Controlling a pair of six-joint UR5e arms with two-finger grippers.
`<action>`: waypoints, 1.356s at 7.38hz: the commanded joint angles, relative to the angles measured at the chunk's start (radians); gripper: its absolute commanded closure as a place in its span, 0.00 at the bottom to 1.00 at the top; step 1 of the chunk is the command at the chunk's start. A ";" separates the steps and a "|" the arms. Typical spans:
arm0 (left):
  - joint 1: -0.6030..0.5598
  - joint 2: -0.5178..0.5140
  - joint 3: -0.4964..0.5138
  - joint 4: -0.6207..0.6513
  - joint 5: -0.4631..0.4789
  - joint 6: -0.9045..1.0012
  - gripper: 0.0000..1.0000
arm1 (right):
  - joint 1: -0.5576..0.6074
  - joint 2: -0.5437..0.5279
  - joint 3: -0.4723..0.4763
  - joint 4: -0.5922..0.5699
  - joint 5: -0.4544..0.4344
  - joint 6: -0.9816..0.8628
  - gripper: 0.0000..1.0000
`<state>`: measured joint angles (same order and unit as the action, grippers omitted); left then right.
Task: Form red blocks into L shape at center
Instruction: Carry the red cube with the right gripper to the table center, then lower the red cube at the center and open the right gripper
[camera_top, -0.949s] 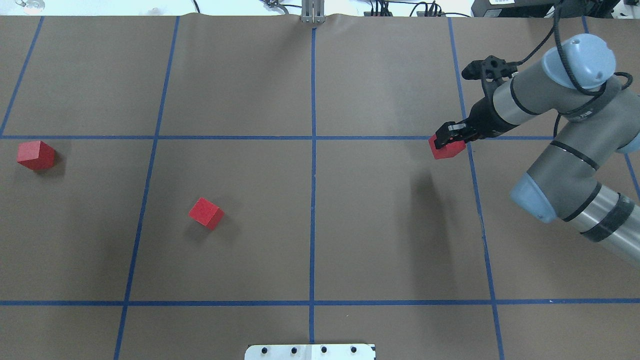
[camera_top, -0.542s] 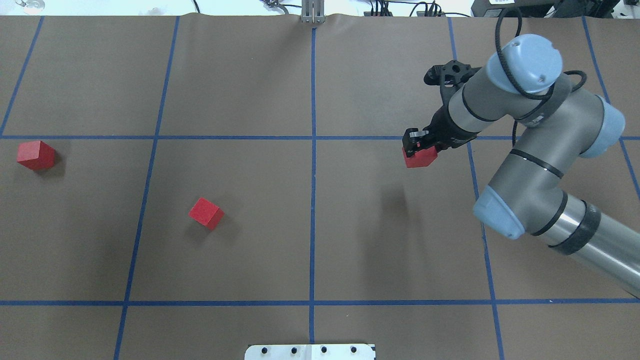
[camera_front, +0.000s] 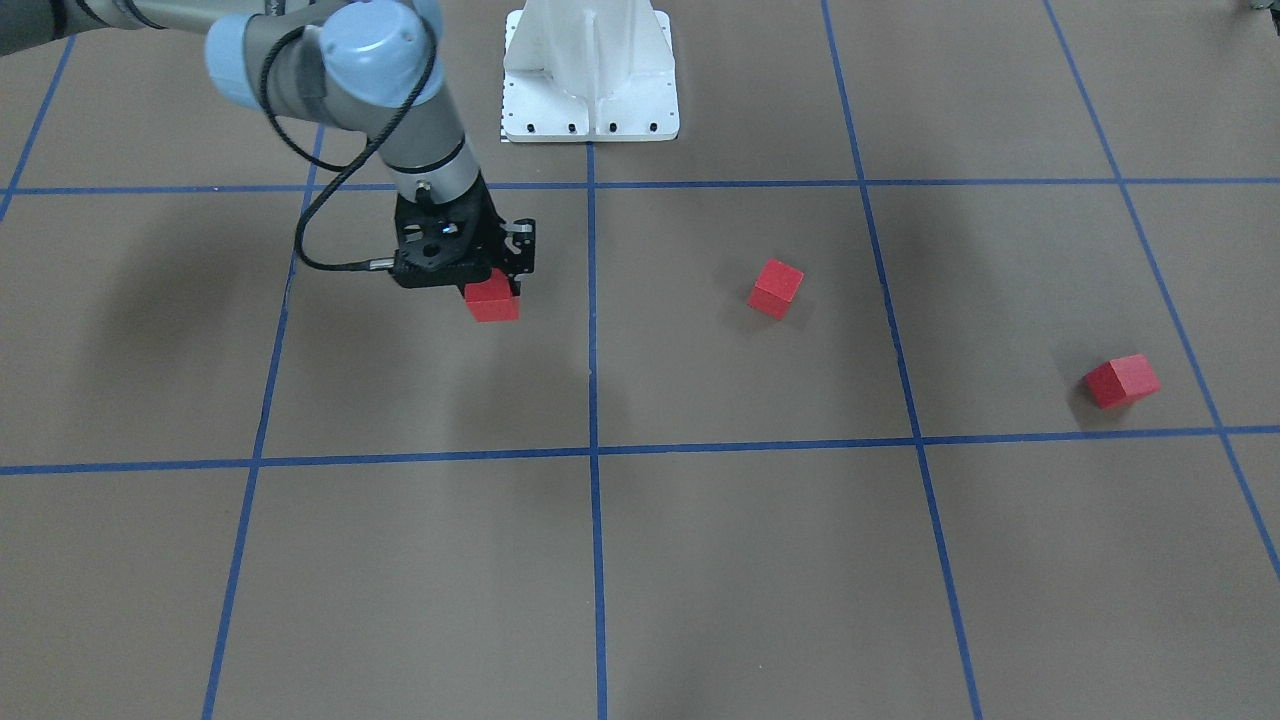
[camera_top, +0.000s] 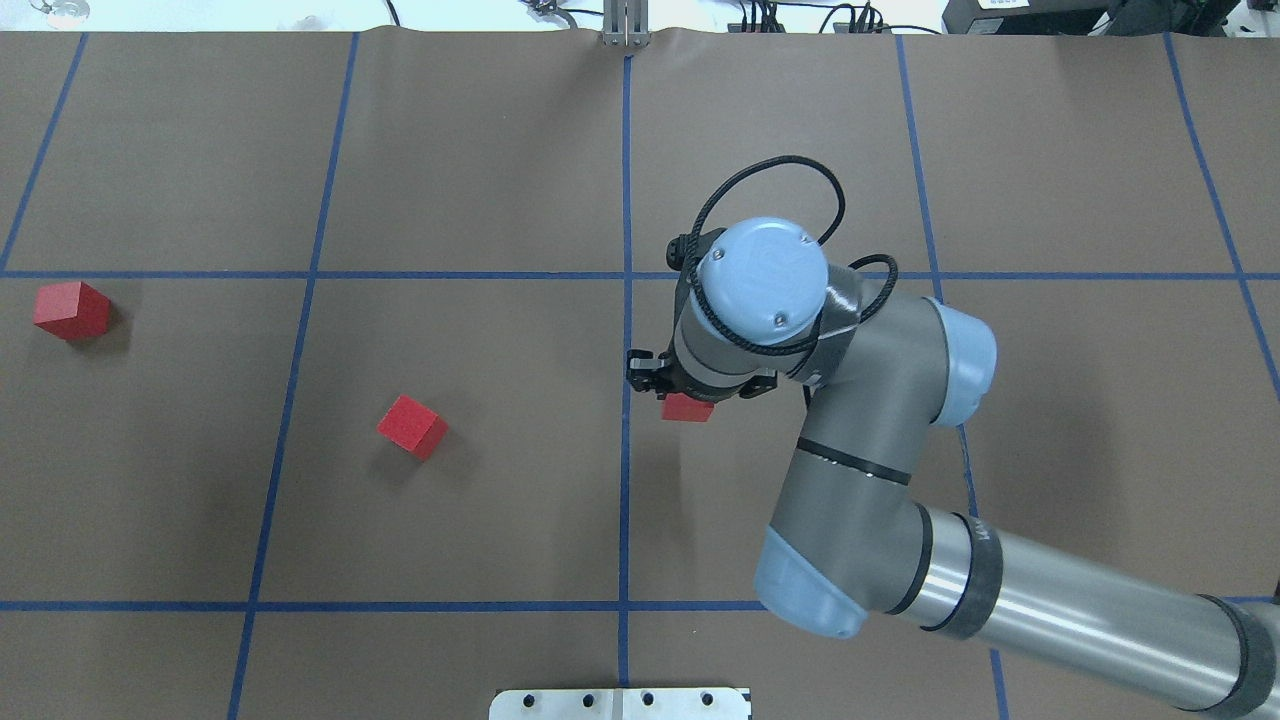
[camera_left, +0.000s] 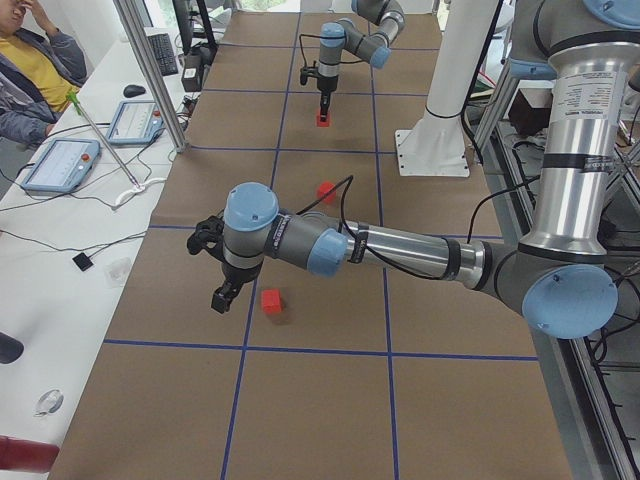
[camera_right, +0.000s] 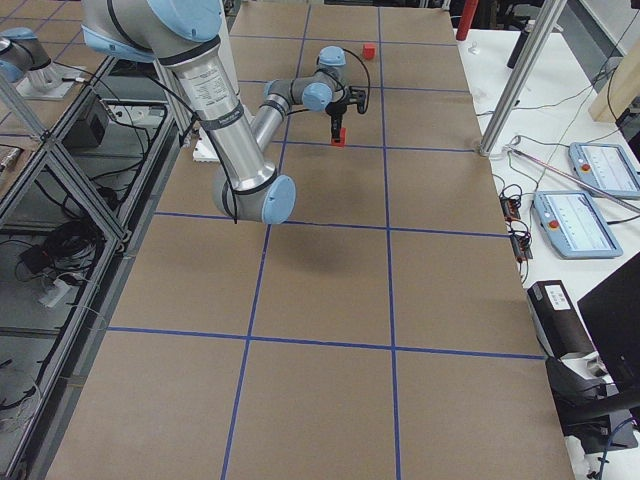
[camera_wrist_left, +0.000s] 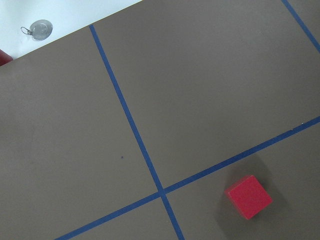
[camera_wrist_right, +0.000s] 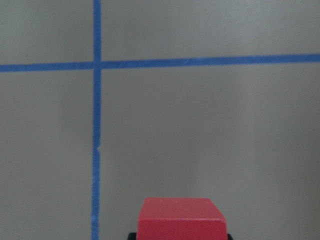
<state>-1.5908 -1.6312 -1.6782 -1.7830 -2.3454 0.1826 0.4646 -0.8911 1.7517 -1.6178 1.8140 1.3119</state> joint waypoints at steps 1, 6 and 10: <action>0.000 -0.001 0.000 0.000 0.000 0.000 0.00 | -0.081 0.101 -0.120 -0.008 -0.071 0.073 0.91; 0.000 0.001 0.000 0.000 0.000 0.000 0.00 | -0.090 0.126 -0.195 -0.004 -0.068 0.047 0.67; 0.000 0.001 0.002 0.000 0.000 0.000 0.00 | -0.096 0.126 -0.198 -0.001 -0.070 0.036 0.63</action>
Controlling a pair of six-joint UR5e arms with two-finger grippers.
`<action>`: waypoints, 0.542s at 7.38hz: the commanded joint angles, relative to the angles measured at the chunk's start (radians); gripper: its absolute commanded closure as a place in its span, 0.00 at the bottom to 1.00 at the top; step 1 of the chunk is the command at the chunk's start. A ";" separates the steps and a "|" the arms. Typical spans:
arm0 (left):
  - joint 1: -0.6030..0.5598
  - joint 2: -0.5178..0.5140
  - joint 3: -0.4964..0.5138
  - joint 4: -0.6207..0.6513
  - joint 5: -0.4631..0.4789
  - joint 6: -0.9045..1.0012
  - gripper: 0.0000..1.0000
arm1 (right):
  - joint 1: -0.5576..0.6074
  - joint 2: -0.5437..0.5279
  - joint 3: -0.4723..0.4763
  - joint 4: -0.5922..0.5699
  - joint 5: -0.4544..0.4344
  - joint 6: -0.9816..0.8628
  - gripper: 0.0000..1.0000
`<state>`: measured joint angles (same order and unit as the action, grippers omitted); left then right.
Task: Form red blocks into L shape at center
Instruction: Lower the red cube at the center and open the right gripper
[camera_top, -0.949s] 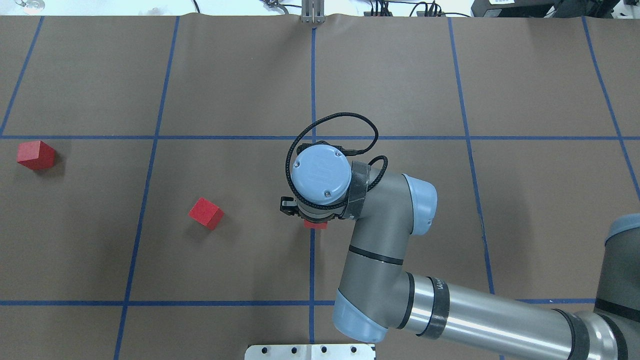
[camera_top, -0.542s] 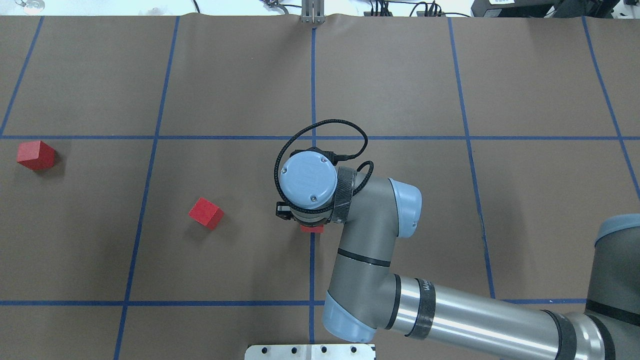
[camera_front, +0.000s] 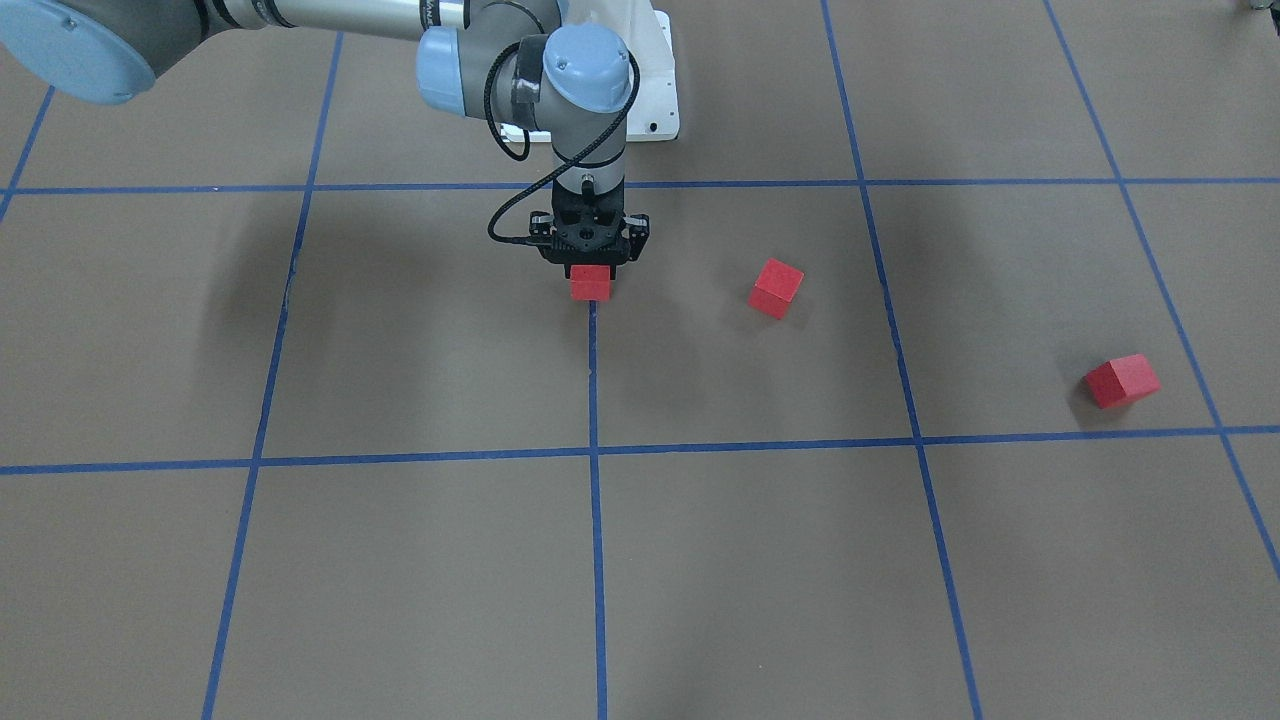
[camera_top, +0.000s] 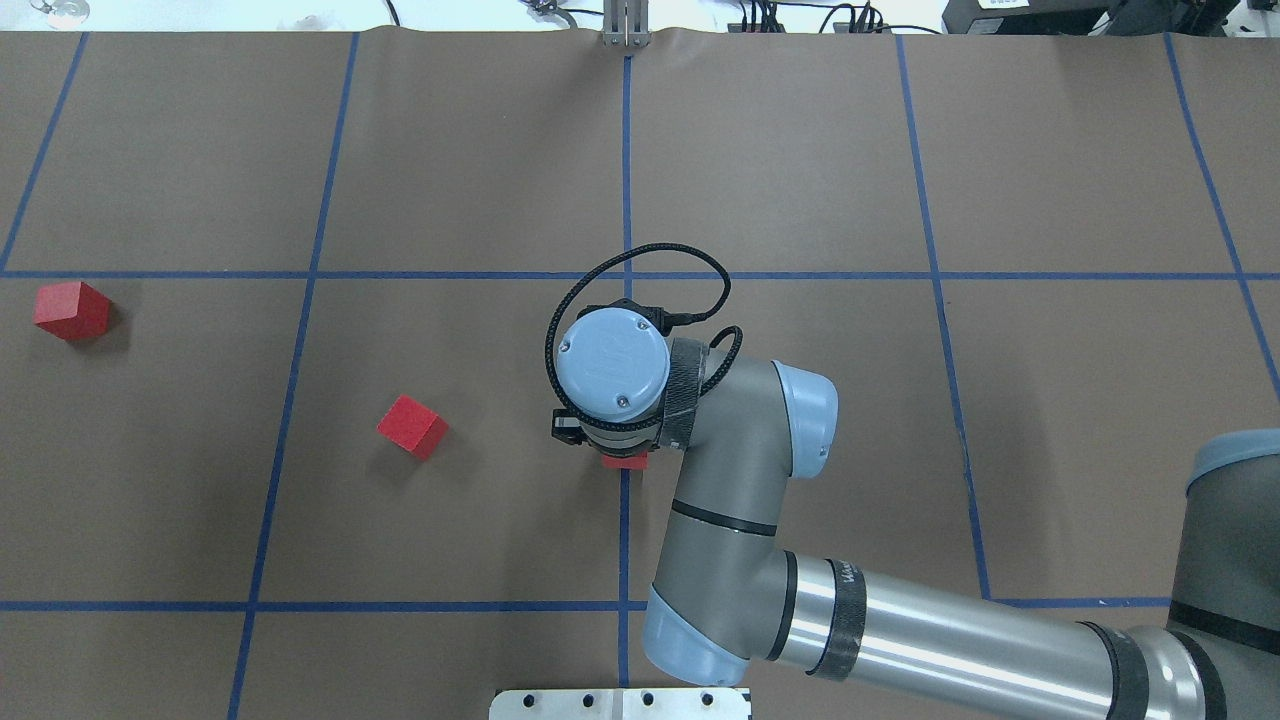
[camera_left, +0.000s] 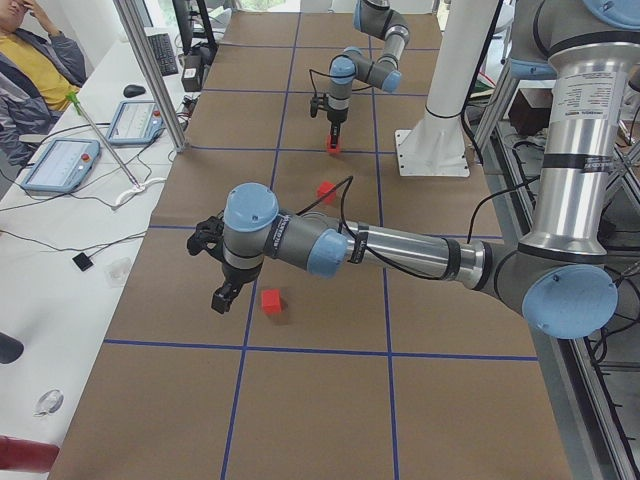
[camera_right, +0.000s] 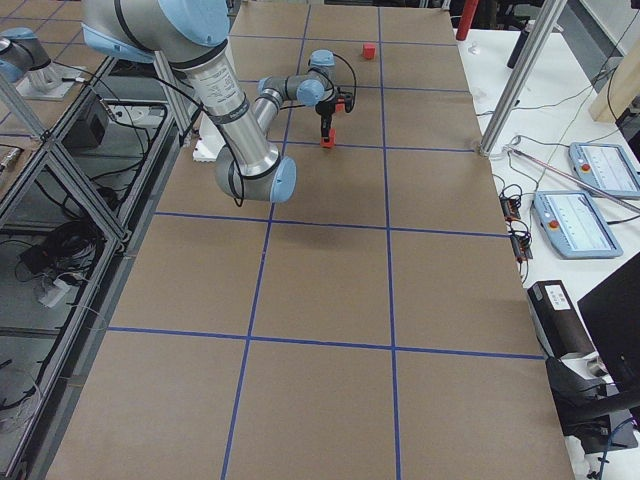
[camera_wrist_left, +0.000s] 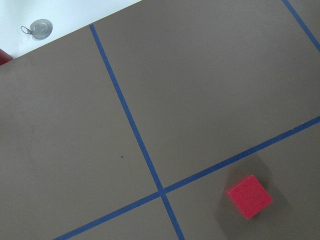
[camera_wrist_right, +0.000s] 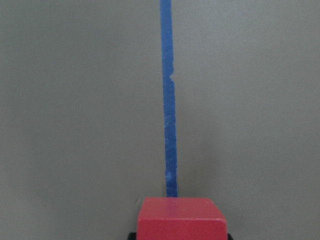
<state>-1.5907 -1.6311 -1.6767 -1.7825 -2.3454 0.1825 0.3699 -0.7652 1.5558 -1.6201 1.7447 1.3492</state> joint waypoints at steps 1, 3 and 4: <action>0.000 0.000 0.002 0.000 0.000 0.000 0.00 | -0.003 0.000 -0.002 0.002 -0.001 -0.001 0.59; 0.000 0.000 0.003 0.000 0.000 0.000 0.00 | -0.006 0.000 -0.003 0.002 -0.002 -0.001 0.55; 0.000 0.000 0.003 0.000 0.000 0.000 0.00 | -0.008 -0.002 -0.003 0.002 -0.002 -0.002 0.54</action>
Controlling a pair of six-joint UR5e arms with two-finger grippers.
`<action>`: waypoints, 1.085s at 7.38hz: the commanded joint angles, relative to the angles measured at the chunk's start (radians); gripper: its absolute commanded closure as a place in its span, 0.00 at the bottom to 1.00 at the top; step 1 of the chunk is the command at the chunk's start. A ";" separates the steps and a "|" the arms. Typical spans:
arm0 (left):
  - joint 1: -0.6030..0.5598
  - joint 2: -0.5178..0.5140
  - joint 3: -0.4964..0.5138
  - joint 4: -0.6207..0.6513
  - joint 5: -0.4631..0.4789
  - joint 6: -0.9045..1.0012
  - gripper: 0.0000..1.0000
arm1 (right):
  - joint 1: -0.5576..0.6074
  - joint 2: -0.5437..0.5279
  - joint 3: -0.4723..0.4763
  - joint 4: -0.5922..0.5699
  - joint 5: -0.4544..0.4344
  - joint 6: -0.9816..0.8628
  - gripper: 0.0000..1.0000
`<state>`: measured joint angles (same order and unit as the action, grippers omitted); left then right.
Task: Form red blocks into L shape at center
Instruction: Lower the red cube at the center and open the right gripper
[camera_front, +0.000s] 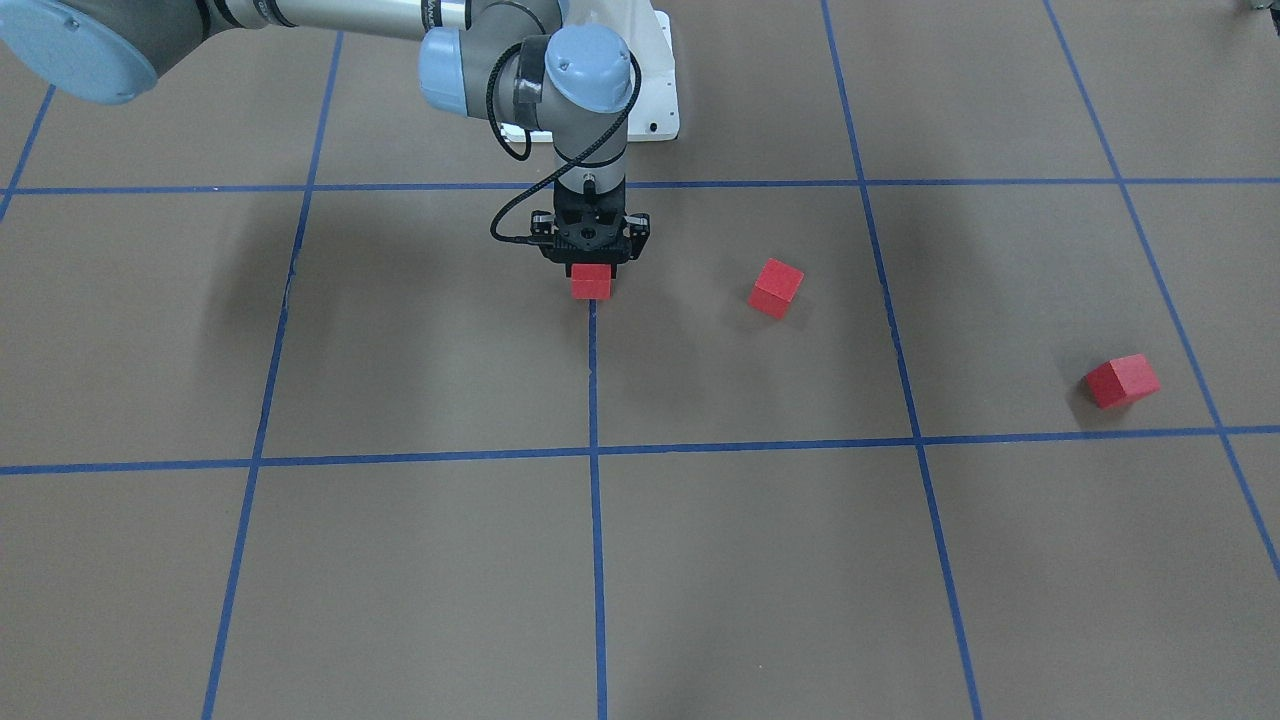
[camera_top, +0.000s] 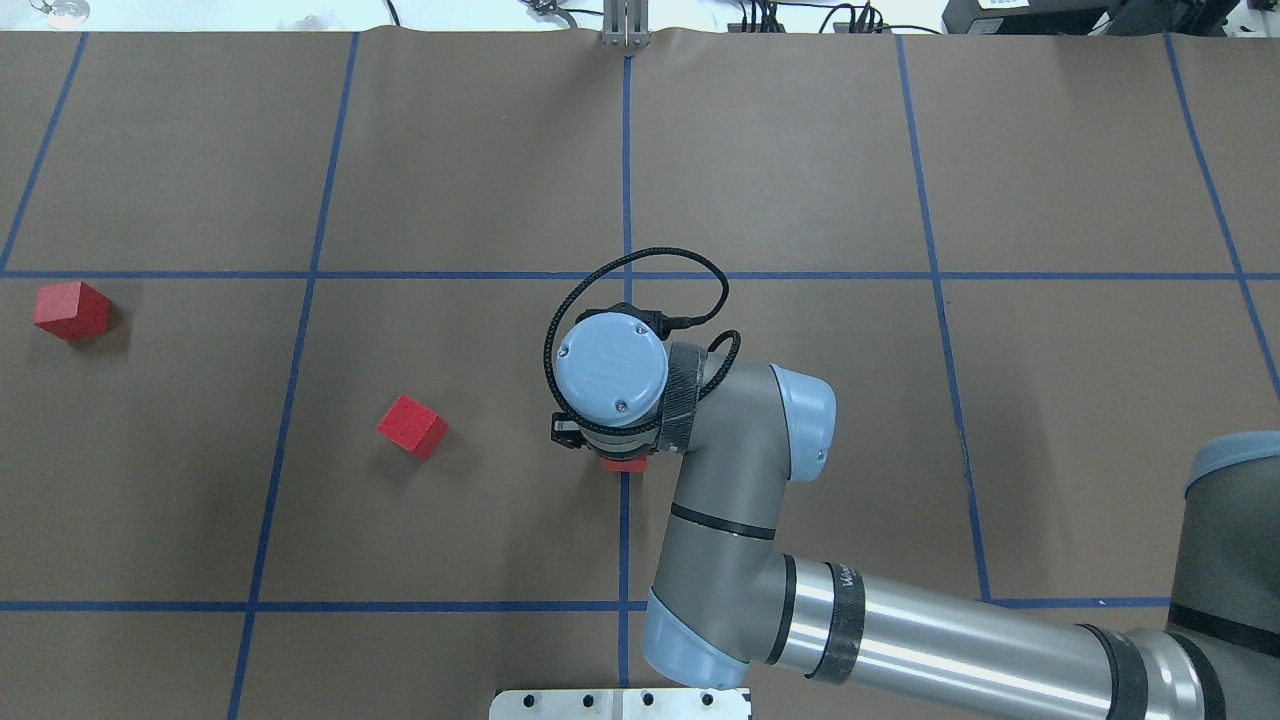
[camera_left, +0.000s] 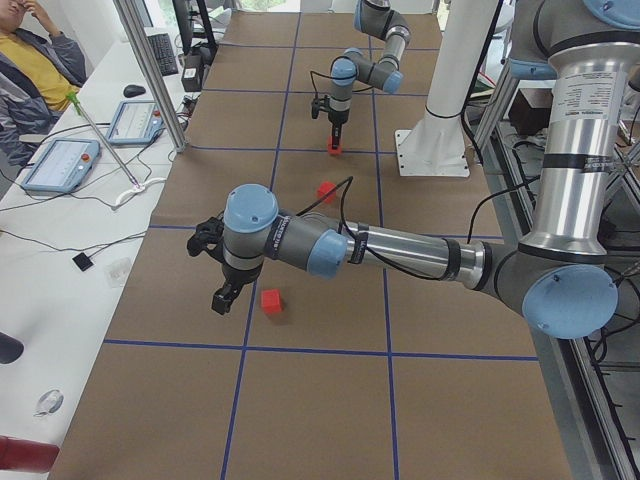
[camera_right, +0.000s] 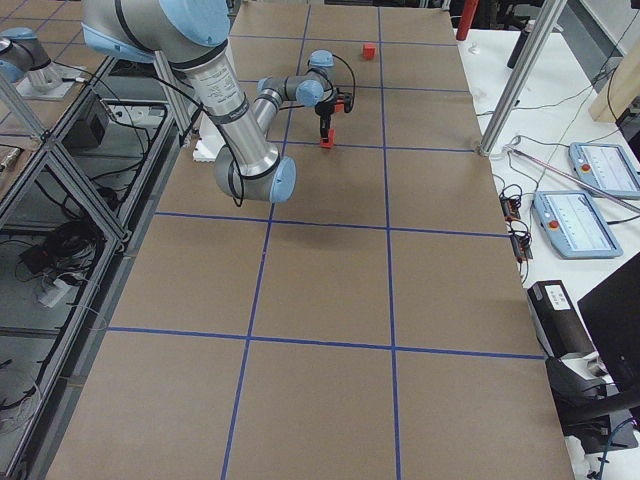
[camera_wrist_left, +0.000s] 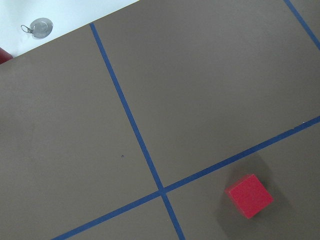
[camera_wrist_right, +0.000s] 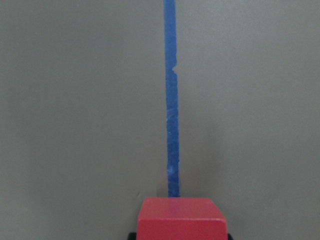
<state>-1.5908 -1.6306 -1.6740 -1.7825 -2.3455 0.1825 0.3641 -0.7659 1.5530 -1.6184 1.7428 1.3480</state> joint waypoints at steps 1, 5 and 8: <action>0.000 0.000 0.000 0.000 0.000 0.000 0.00 | -0.002 0.000 -0.004 0.000 0.000 -0.001 0.53; 0.000 0.000 0.000 0.000 0.000 0.000 0.00 | -0.005 -0.003 -0.005 0.002 -0.003 -0.017 0.15; 0.000 0.000 -0.003 -0.008 -0.002 0.003 0.00 | 0.041 -0.001 0.054 -0.005 0.007 -0.061 0.01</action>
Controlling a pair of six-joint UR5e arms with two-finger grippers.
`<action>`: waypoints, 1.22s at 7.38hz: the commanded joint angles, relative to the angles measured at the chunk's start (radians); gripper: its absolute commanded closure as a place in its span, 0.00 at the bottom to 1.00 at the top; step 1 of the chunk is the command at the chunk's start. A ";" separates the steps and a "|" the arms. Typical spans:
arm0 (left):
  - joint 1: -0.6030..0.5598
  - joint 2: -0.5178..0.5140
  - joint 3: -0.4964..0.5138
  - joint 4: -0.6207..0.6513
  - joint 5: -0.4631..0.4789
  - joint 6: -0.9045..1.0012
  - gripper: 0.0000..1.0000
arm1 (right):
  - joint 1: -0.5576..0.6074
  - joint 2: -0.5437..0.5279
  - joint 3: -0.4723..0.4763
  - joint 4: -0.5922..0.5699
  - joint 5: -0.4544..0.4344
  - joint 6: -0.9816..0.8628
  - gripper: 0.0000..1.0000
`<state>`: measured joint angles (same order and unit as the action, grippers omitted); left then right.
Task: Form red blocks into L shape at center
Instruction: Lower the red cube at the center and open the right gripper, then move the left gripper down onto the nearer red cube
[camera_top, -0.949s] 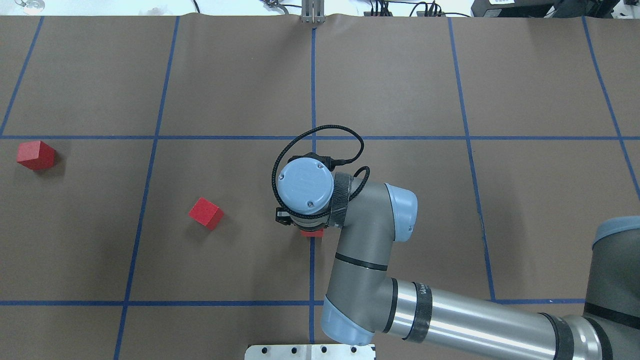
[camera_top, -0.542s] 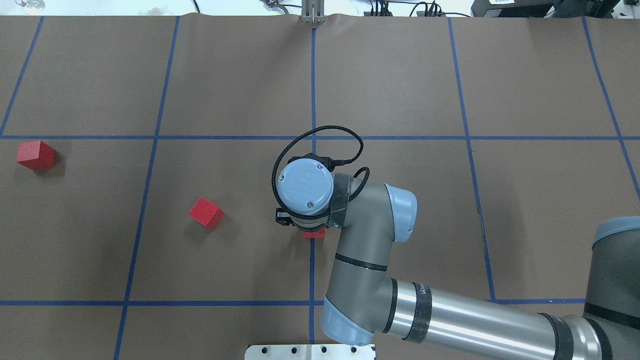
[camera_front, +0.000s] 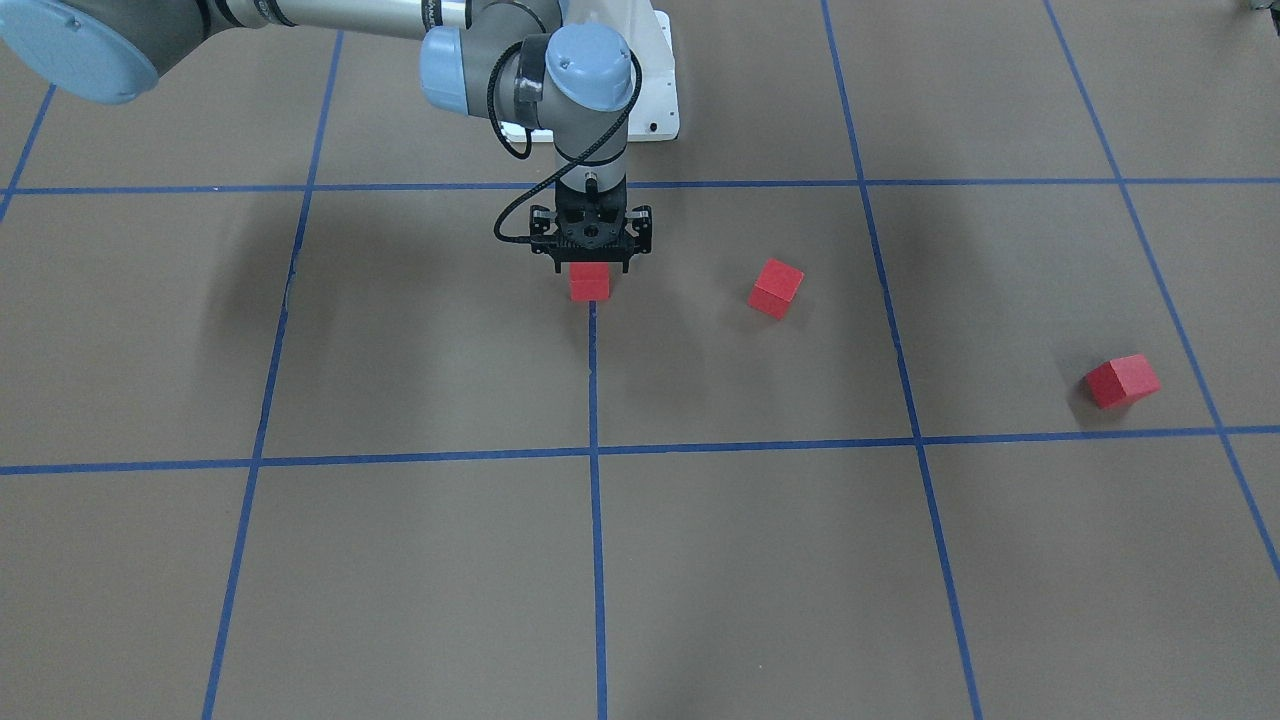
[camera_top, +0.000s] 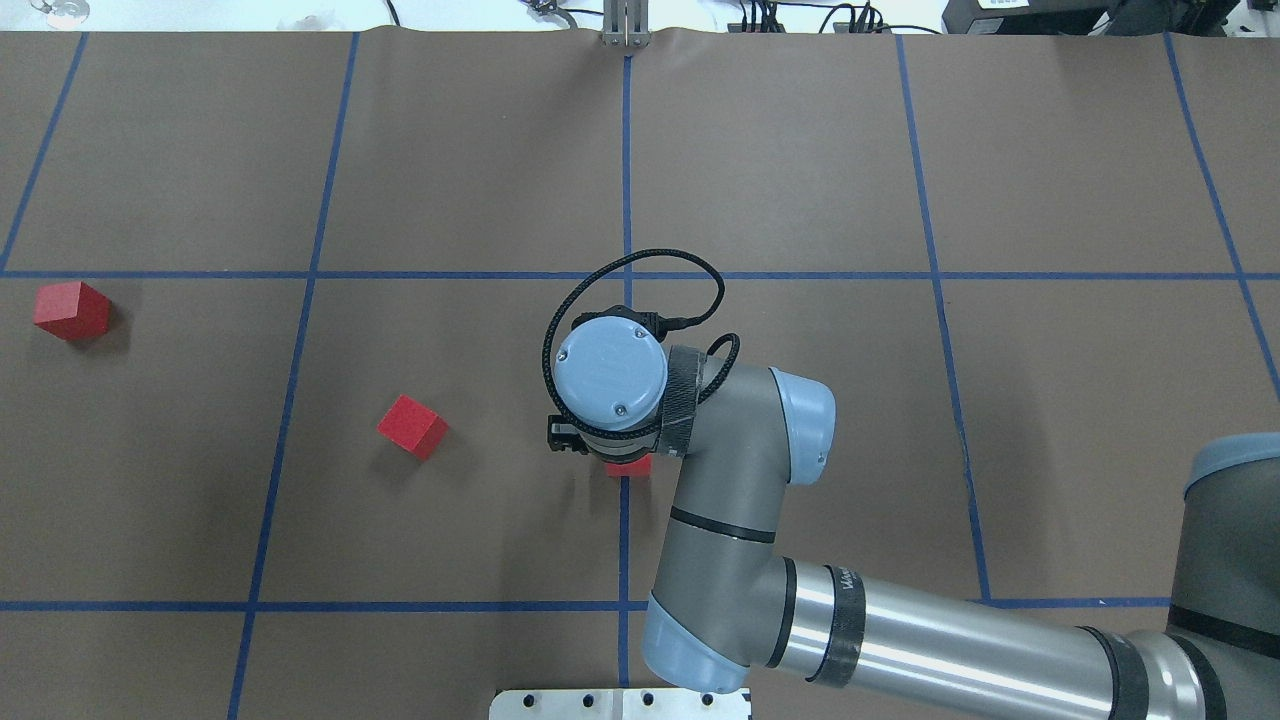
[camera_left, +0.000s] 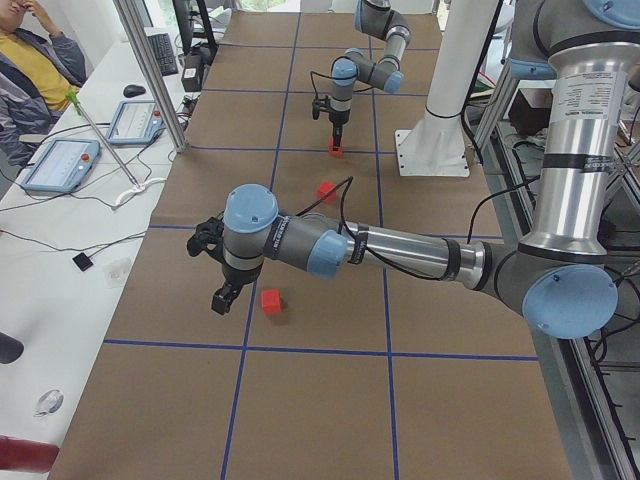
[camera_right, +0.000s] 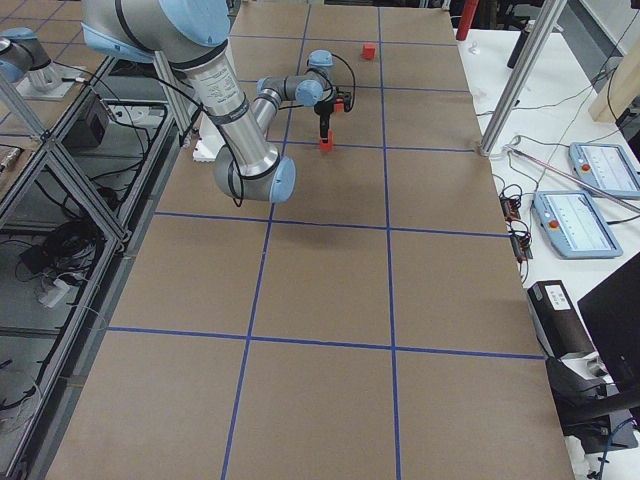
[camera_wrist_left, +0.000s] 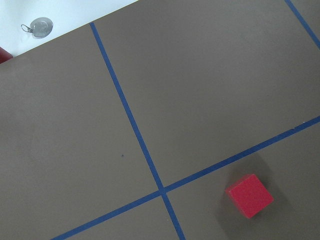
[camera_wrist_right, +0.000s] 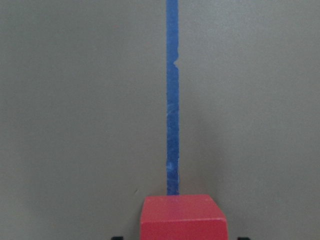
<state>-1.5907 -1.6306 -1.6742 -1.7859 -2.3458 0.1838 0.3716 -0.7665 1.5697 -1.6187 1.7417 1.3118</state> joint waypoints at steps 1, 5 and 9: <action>0.002 0.000 -0.002 -0.044 -0.001 0.002 0.00 | 0.096 -0.010 0.074 -0.010 0.053 -0.032 0.01; 0.243 -0.009 -0.035 -0.244 0.000 -0.277 0.00 | 0.488 -0.236 0.245 -0.058 0.318 -0.460 0.01; 0.557 -0.114 -0.117 -0.294 0.013 -0.639 0.00 | 0.821 -0.521 0.237 -0.049 0.469 -1.099 0.01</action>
<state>-1.1396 -1.6882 -1.7776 -2.0761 -2.3353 -0.3715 1.0994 -1.1909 1.8084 -1.6728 2.1713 0.3968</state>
